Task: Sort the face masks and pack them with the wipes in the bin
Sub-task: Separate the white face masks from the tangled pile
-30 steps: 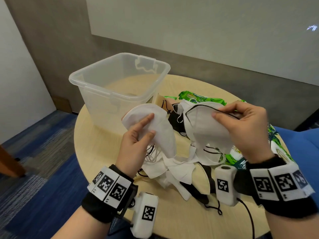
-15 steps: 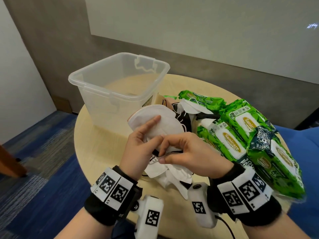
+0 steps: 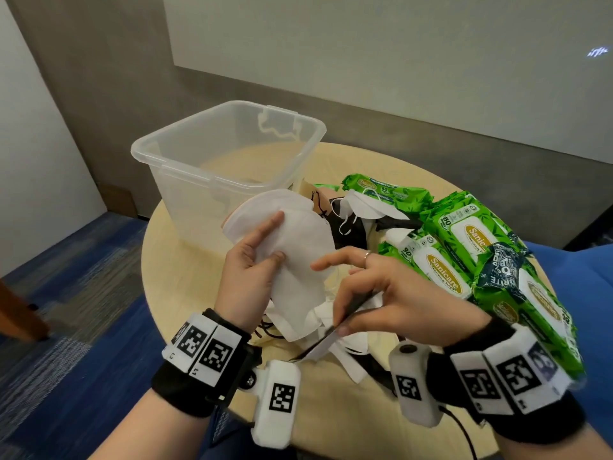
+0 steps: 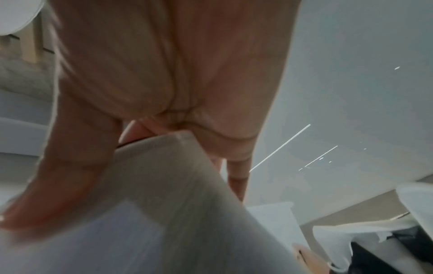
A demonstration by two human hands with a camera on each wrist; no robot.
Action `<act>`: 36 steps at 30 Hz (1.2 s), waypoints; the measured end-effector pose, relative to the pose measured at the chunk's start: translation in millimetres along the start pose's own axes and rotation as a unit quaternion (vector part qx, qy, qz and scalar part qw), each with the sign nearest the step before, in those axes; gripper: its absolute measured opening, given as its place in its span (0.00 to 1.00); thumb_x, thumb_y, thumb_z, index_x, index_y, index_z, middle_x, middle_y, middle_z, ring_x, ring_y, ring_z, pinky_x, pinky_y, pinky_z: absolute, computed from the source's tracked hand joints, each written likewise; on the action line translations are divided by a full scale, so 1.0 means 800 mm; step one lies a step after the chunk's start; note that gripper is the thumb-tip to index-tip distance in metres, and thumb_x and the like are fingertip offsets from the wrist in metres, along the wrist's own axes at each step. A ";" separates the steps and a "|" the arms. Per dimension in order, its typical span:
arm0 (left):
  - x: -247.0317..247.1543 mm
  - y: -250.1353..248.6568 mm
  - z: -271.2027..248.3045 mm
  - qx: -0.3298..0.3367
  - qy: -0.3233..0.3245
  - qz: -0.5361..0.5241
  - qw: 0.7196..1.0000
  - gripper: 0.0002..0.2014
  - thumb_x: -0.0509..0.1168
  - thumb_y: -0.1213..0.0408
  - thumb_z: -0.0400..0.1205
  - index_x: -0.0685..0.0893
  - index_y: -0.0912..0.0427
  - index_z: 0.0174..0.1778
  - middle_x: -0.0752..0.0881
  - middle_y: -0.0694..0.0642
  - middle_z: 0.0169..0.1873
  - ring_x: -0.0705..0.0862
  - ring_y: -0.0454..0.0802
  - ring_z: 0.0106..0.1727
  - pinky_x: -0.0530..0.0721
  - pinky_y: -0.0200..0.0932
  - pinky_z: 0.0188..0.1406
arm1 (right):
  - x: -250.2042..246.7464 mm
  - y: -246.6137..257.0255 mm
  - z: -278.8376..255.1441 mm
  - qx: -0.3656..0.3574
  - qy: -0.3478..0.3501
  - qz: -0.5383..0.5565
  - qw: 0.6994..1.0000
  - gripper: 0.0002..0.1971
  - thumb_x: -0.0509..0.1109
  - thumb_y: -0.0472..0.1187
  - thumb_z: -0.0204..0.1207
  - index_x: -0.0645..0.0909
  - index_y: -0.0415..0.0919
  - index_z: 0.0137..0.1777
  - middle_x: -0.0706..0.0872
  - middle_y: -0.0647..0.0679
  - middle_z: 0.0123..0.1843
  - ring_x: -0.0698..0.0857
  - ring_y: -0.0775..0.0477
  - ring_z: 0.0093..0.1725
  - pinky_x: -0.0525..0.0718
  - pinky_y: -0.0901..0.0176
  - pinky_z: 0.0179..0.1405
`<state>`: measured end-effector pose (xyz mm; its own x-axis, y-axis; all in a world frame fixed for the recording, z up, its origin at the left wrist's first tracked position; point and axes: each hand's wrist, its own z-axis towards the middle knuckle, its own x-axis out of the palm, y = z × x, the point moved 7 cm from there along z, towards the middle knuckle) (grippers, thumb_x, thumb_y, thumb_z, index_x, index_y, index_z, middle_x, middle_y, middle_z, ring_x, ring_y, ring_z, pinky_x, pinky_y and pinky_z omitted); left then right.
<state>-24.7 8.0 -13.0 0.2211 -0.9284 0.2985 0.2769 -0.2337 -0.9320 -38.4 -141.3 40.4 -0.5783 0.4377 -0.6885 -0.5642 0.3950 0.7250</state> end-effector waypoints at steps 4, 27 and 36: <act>0.006 -0.006 -0.001 0.025 0.029 0.005 0.999 0.27 0.59 0.85 0.78 0.79 0.47 0.61 0.82 0.38 0.58 0.81 0.33 0.61 0.79 0.33 0.63 | -0.033 0.007 -0.007 -0.010 -0.052 0.110 0.993 0.08 0.77 0.25 0.64 0.88 0.39 0.36 0.89 0.51 0.35 0.86 0.60 0.38 0.80 0.71 0.43; 0.053 0.006 -0.024 -0.063 0.156 -0.106 0.980 0.31 0.53 0.89 0.77 0.75 0.54 0.68 0.87 0.47 0.59 0.85 0.44 0.60 0.84 0.35 0.50 | -0.047 -0.012 0.022 -0.006 -0.270 -0.166 0.948 0.31 0.85 0.44 0.56 0.65 0.47 0.48 0.71 0.57 0.30 0.73 0.61 0.27 0.69 0.72 0.28; 0.047 0.004 -0.018 -0.039 0.110 -0.117 0.986 0.25 0.57 0.81 0.80 0.76 0.51 0.68 0.84 0.48 0.64 0.81 0.49 0.66 0.82 0.41 0.62 | -0.054 -0.049 0.008 0.068 -0.348 0.124 0.927 0.12 0.79 0.28 0.63 0.83 0.45 0.32 0.85 0.49 0.30 0.82 0.55 0.33 0.81 0.65 0.37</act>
<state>-28.8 -31.3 -7.5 -0.0510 -0.8842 0.4643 0.2220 -0.4633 -0.8579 12.7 -170.7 41.9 -0.1335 0.9250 -0.3558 -0.3585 0.2897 0.8875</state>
